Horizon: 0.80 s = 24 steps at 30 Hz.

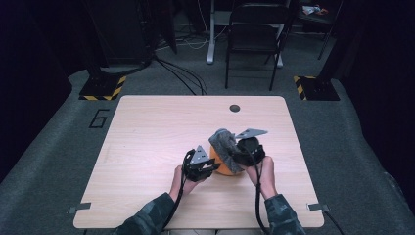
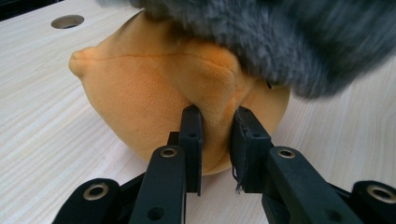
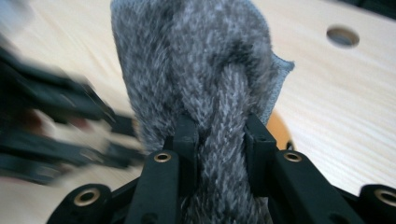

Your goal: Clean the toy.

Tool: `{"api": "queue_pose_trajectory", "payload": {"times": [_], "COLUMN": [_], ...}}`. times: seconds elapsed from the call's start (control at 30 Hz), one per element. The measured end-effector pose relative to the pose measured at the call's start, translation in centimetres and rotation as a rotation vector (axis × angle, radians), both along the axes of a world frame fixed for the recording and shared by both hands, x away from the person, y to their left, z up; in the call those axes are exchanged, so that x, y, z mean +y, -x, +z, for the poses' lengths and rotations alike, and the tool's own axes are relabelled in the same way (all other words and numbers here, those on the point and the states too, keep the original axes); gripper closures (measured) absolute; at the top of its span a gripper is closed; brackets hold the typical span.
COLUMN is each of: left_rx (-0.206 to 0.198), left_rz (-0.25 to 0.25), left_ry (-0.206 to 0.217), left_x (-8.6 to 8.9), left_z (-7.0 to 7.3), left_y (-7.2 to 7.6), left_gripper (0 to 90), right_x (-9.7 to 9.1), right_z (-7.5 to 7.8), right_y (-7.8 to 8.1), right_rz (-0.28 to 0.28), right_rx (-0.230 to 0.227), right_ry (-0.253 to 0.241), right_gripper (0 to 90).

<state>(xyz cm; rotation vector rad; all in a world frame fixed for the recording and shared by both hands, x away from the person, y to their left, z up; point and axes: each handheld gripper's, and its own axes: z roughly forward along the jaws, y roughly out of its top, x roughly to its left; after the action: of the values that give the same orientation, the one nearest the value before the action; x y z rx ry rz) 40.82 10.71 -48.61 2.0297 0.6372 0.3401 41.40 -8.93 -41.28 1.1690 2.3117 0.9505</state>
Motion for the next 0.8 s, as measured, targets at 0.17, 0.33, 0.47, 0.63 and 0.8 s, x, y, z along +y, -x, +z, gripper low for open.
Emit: {"api": "queue_pose_trajectory", "payload": {"times": [0.17,0.33,0.47,0.63,0.8], "left_rx": [-0.006,-0.004,-0.008,-0.007,-0.008], "left_rz": [-0.003,-0.007,-0.011,-0.016,-0.015], "left_ry": [0.004,0.005,-0.003,-0.001,-0.004], "left_x": [-0.1,0.0,-0.1,-0.1,-0.1], "left_z": [-0.1,-0.1,0.0,0.0,0.0], "left_y": [0.0,0.0,0.0,0.0,0.0], "left_gripper": [75.3,75.3,75.2,75.3,75.3], "right_x": [-0.5,-2.6,-3.4,-5.2,-6.3], "right_z": [-0.9,-1.6,-2.0,-3.3,-4.8], "right_y": [-0.4,-1.3,-1.5,-2.1,-2.5], "right_rz": [-0.035,-0.075,-0.110,-0.164,-0.198], "right_rx": [-0.003,0.042,0.053,0.090,0.124], "right_ry": [0.033,-0.006,0.021,0.021,0.017], "right_gripper": [71.1,71.0,71.0,71.2,71.4]}}
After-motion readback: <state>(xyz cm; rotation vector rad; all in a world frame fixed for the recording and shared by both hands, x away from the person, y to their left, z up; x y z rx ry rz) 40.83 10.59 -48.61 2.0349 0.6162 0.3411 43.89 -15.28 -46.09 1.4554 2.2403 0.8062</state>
